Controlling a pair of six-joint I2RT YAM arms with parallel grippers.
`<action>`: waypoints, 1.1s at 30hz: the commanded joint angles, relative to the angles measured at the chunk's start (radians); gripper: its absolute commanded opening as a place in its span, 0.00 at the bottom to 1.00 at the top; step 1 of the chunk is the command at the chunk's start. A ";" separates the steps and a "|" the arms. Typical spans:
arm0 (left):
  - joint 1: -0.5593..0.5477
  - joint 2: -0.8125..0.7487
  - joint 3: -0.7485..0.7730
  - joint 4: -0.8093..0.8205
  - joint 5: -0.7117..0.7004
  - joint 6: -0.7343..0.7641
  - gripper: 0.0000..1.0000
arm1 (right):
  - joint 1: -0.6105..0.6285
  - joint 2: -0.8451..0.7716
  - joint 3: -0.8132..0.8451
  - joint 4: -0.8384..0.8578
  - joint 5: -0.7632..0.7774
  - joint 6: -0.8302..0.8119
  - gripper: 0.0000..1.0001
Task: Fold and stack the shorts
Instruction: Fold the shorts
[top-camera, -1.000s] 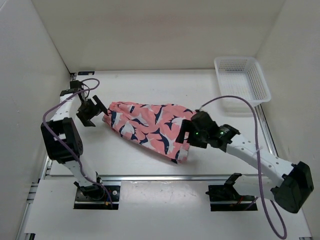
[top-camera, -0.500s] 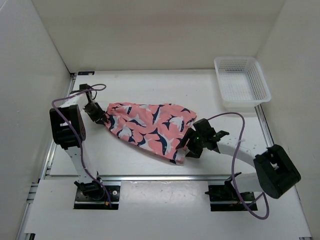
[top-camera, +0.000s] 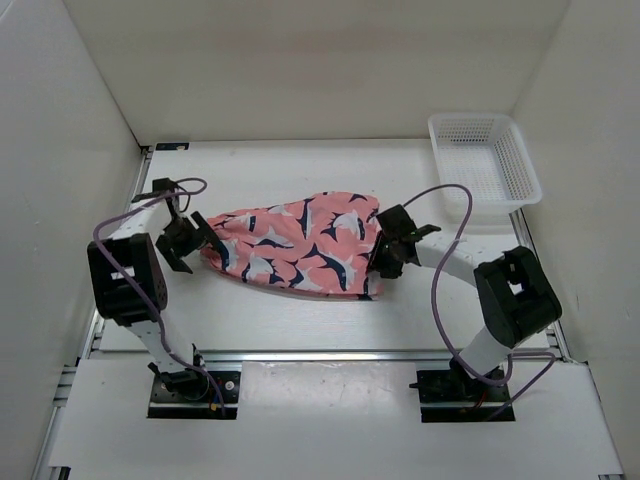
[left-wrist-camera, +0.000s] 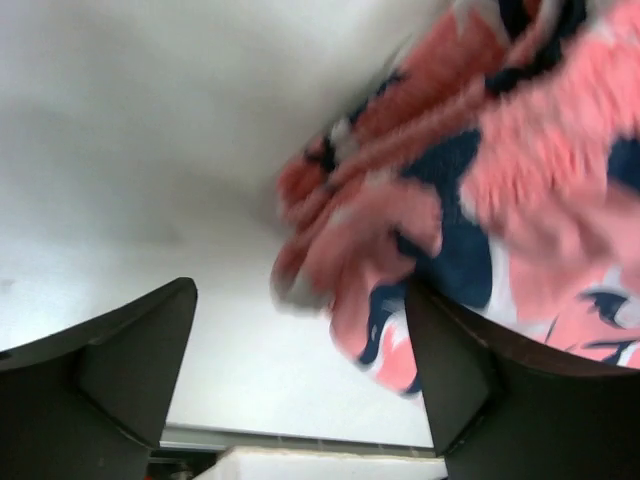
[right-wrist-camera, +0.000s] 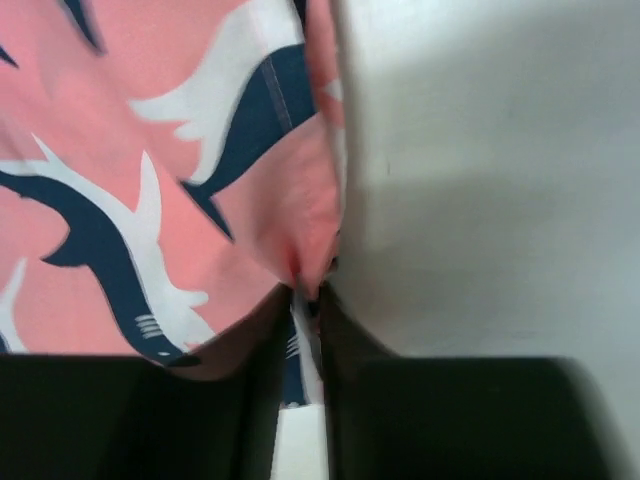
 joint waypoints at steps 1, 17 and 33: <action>0.001 -0.113 -0.025 -0.003 -0.058 -0.014 1.00 | -0.018 0.021 0.106 -0.085 0.061 -0.162 0.47; 0.016 0.032 0.007 0.132 -0.006 -0.082 0.76 | 0.002 -0.252 0.159 -0.249 0.051 -0.186 0.87; -0.100 -0.053 0.220 -0.151 -0.515 -0.126 0.10 | 0.014 -0.297 0.185 -0.238 -0.050 -0.258 0.44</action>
